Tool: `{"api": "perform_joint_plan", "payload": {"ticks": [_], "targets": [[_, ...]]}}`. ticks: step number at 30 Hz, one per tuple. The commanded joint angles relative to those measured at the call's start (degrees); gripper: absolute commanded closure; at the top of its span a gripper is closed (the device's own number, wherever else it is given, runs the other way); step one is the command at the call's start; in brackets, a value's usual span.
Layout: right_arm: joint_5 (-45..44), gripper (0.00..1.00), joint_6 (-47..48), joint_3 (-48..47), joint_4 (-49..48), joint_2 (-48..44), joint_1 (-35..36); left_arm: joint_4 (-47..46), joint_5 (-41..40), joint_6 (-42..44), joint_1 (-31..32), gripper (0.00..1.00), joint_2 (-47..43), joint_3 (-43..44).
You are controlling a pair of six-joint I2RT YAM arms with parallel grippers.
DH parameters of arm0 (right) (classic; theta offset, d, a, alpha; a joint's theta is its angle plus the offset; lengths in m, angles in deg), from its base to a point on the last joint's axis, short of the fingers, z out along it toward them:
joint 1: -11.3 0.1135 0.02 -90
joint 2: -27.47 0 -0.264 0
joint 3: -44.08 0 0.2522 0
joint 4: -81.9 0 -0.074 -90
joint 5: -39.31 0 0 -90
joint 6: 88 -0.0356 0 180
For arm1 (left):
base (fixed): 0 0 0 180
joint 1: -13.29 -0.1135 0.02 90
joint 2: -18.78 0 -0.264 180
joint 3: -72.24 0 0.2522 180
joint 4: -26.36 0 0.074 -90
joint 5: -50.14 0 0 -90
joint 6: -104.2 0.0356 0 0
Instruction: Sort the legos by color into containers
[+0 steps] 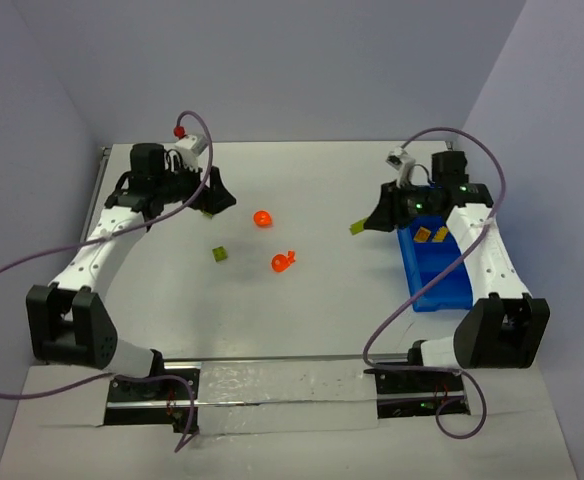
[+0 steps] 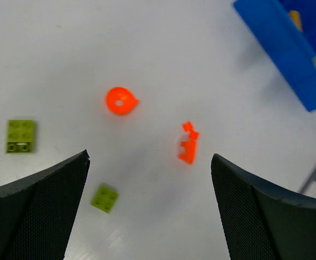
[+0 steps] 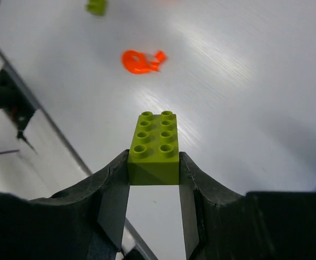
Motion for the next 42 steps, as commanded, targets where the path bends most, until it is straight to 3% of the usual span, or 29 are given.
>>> {"api": "perform_joint_plan", "payload": {"ticks": [1, 5, 13, 34, 42], "targets": [[-6.9, 1.0, 7.9, 0.4, 6.9, -1.6, -8.6, 0.8, -19.0, 2.0, 0.6, 0.01, 9.4, 7.0], [-12.5, 1.0, 12.9, -0.6, 10.0, 0.5, -19.4, 1.3, -26.7, 4.6, 0.7, 0.01, 15.7, 10.6], [-21.7, 1.0, 16.7, -2.3, 10.0, 4.3, -29.9, -0.6, -31.6, 5.4, 0.8, 0.01, 17.4, 9.6], [-26.9, 1.0, 13.5, -2.3, 4.4, 13.6, -30.6, 0.7, -27.9, 7.1, 0.7, 0.03, 24.2, 12.7], [-28.4, 0.84, 12.3, -1.0, 1.9, 15.9, -29.0, 1.0, -26.0, 8.4, -0.5, 0.08, 26.4, 12.3]]}}
